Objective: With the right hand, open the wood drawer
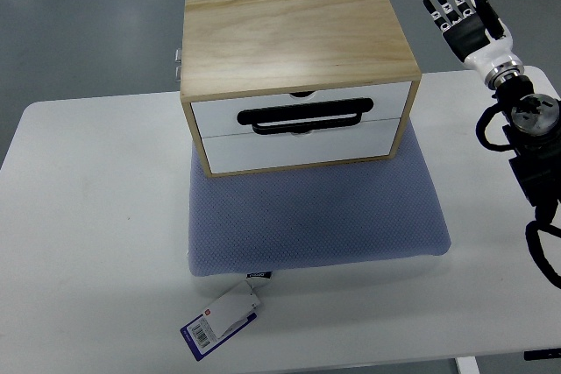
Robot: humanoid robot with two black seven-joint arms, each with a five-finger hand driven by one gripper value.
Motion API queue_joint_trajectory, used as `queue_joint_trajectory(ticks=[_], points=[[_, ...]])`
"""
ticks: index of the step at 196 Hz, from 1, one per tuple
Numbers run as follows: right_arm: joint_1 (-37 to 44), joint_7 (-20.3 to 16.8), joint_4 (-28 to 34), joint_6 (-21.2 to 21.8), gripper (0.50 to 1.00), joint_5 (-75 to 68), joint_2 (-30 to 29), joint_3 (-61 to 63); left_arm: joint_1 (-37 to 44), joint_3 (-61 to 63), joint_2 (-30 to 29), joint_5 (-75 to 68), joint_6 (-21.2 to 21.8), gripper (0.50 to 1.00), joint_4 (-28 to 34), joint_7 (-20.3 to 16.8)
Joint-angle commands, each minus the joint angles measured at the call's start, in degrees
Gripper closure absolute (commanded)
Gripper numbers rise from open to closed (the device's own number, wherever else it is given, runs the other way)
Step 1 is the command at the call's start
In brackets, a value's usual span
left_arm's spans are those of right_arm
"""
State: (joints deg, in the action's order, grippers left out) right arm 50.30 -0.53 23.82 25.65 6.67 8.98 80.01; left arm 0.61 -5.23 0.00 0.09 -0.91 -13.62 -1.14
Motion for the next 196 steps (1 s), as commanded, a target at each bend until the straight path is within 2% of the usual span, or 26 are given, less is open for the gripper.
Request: queue_joint_trajectory(ticks=[1, 3, 38, 60, 69, 79, 80, 117, 130, 131, 143, 153, 154, 169, 196], points=[[1.99, -0.09, 0.00, -0.17, 0.554, 0.01, 1.66, -3.20, 0.00, 0.05, 0.00, 0.00, -0.06, 0.500, -0.09, 0.00], [3.56, -0.17, 0.09, -0.17, 0.554, 0.01, 2.79, -6.94, -0.08, 0.05, 0.00, 0.00, -0.06, 0.500, -0.18, 0.00], [12.63, -0.88, 0.26, -0.34, 0.554, 0.01, 7.46, -23.59, -0.61, 0.05, 0.00, -0.18, -0.06, 0.500, -0.53, 0.00], [20.44, -3.60, 0.88, -0.08, 0.554, 0.01, 10.62, -35.88, -0.70, 0.05, 0.00, -0.18, -0.41, 0.500, -0.53, 0.00], [23.61, -4.66, 0.97, 0.36, 0.554, 0.01, 11.15, -40.01, -0.70, 0.05, 0.00, -0.18, -0.59, 0.500, -0.53, 0.00], [23.61, -4.66, 0.97, 0.36, 0.554, 0.01, 11.15, -40.02, -0.70, 0.05, 0.00, -0.18, -0.59, 0.500, -0.53, 0.00], [27.79, -5.70, 1.23, 0.62, 0.554, 0.01, 11.32, -45.33, -0.70, 0.05, 0.00, -0.18, -0.76, 0.500, -0.53, 0.00], [42.77, -10.81, 7.73, 0.80, 0.554, 5.19, 12.12, -64.80, -0.70, 0.05, 0.00, -0.26, -0.76, 0.500, -0.62, 0.00], [43.56, -11.16, 8.35, 0.89, 0.554, 5.63, 12.12, -65.60, -0.70, 0.05, 0.00, -0.26, -0.76, 0.500, -0.62, 0.00], [46.61, -13.25, 11.31, 1.15, 0.554, 7.29, 12.12, -69.69, -0.70, 0.05, 0.00, -0.26, -0.76, 0.500, -0.53, 0.00], [49.71, -16.25, 15.02, 2.82, 0.554, 8.10, 12.12, -73.41, -0.70, 0.05, 0.00, -0.18, -0.76, 0.500, -0.53, 0.00], [49.72, -16.26, 15.03, 2.82, 0.554, 8.10, 12.12, -73.42, -0.70, 0.05, 0.00, -0.18, -0.76, 0.500, -0.53, 0.00], [51.98, -18.70, 17.55, 5.43, 0.554, 8.36, 11.86, -76.38, -0.70, 0.05, 0.00, -0.18, -0.76, 0.500, -0.53, 0.00], [55.42, -21.53, 21.88, 8.27, 0.554, 8.36, 11.85, -81.24, -0.70, 0.05, 0.00, -0.18, -0.76, 0.500, -0.53, 0.00], [61.93, -26.81, 32.17, 9.35, 0.554, 7.83, 13.35, -87.40, -0.70, 0.13, 0.00, -0.18, -0.76, 0.500, -0.53, 0.00]])
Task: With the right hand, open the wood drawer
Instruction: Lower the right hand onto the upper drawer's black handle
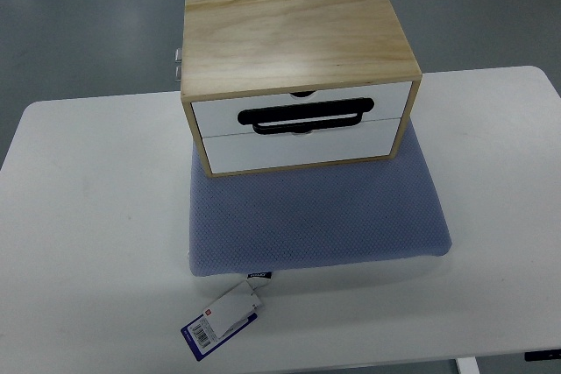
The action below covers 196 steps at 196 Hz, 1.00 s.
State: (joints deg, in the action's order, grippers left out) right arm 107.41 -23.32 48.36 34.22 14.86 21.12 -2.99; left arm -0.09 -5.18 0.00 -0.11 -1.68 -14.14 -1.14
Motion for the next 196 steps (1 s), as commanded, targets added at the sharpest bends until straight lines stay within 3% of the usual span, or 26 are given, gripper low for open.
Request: queue_joint_trajectory(ticks=[1, 30, 40, 41, 52, 98, 152, 196], points=[[5.27, -4.37, 8.41, 0.78, 0.554, -0.36, 1.38, -4.66, 0.00, 0.08, 0.00, 0.02, 0.01, 0.500, -0.01, -0.01], [10.36, -8.06, 20.02, 0.78, 0.554, -0.62, 2.87, -9.41, 0.00, -0.01, 0.00, 0.02, 0.01, 0.500, -0.01, -0.01], [10.37, -8.06, 20.02, 0.78, 0.554, -0.62, 2.87, -9.41, 0.00, -0.01, 0.00, 0.02, 0.01, 0.500, -0.01, -0.01], [11.59, -8.58, 24.11, 0.78, 0.554, -1.58, 3.65, -10.54, 0.00, -0.01, 0.00, 0.11, 0.01, 0.500, -0.01, -0.01], [11.77, -9.29, 26.61, 0.78, 0.554, -2.64, 3.93, -11.08, 0.00, -0.01, 0.00, 0.11, 0.01, 0.500, -0.10, -0.01], [10.63, -10.61, 27.05, 0.32, 0.554, -3.35, 3.66, -11.60, 0.00, 0.08, 0.00, 0.11, 0.01, 0.500, -0.01, -0.01], [5.10, -10.61, 27.23, -5.04, 0.554, -4.66, 2.87, -11.78, 0.00, 0.08, 0.00, 0.11, 0.01, 0.500, 0.17, -0.01], [2.99, -10.61, 27.58, -5.30, 0.554, -4.93, 1.91, -11.87, 0.00, 0.17, 0.00, 0.11, 0.01, 0.500, 0.17, -0.01]])
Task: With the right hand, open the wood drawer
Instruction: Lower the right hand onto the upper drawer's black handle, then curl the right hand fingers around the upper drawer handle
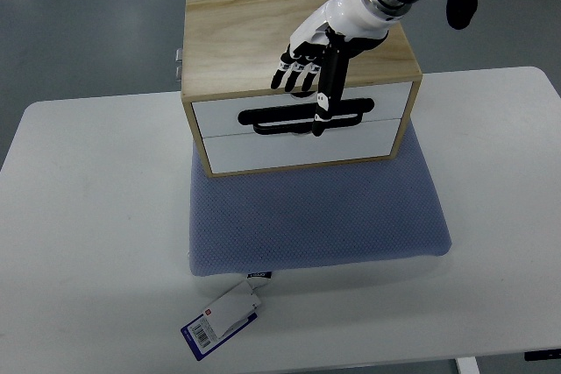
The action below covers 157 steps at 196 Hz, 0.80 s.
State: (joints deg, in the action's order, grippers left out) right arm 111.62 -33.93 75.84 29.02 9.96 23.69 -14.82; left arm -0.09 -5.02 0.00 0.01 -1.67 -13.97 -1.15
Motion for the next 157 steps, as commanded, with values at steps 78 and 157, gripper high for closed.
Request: queue_joint_trajectory(ticks=[78, 157], points=[[-3.87, -0.17, 0.01, -2.92, 0.554, 0.67, -2.06, -0.13, 0.00, -0.16, 0.00, -0.01, 0.00, 0.500, 0.26, 0.01], [-6.41, -0.35, -0.34, -4.76, 0.554, 5.95, -2.94, -0.30, 0.00, -0.25, 0.00, -0.01, 0.00, 0.500, 0.26, 0.01]])
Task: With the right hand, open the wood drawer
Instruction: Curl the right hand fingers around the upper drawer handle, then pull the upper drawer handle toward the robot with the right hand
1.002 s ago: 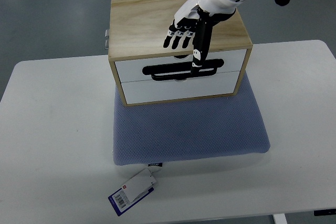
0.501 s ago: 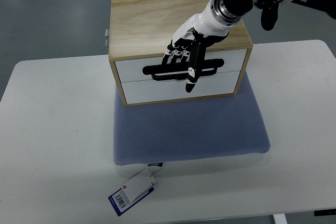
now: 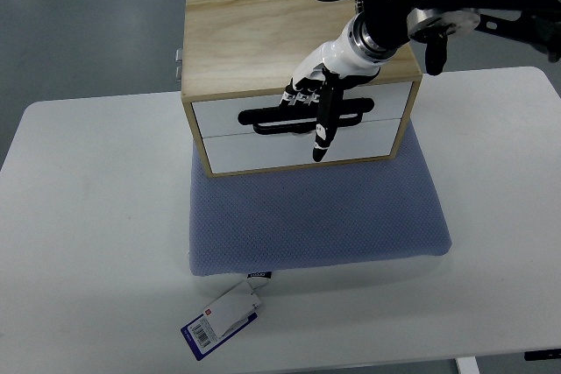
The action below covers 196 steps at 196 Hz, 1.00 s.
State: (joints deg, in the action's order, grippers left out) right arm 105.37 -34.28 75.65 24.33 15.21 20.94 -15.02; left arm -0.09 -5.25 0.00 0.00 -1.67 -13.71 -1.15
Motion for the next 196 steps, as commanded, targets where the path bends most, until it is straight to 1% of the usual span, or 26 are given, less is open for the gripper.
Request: queue_joint_trajectory(ticks=[1, 86, 136, 182, 196], points=[[-0.16, 0.00, -0.15, -0.07, 0.554, 0.70, -0.19, -0.27, 0.00, -0.03, 0.00, 0.00, 0.00, 0.500, 0.00, 0.00], [-1.48, 0.09, -0.68, -0.16, 0.554, 2.72, -0.37, -0.89, 0.00, -0.03, 0.00, 0.09, 0.00, 0.500, 0.00, 0.00], [-3.68, 0.18, -1.03, -0.07, 0.554, 4.39, -0.72, -0.89, 0.00, -0.03, 0.00, 0.00, 0.00, 0.500, 0.00, 0.00], [-4.03, 0.18, -1.03, 0.98, 0.554, 4.22, -0.55, -0.89, 0.00, -0.03, 0.00, 0.09, 0.00, 0.500, 0.08, 0.00], [-4.03, 0.18, -1.03, 1.95, 0.554, 3.87, -0.55, -0.89, 0.00, -0.03, 0.00, 0.09, 0.00, 0.500, 0.00, -0.08]])
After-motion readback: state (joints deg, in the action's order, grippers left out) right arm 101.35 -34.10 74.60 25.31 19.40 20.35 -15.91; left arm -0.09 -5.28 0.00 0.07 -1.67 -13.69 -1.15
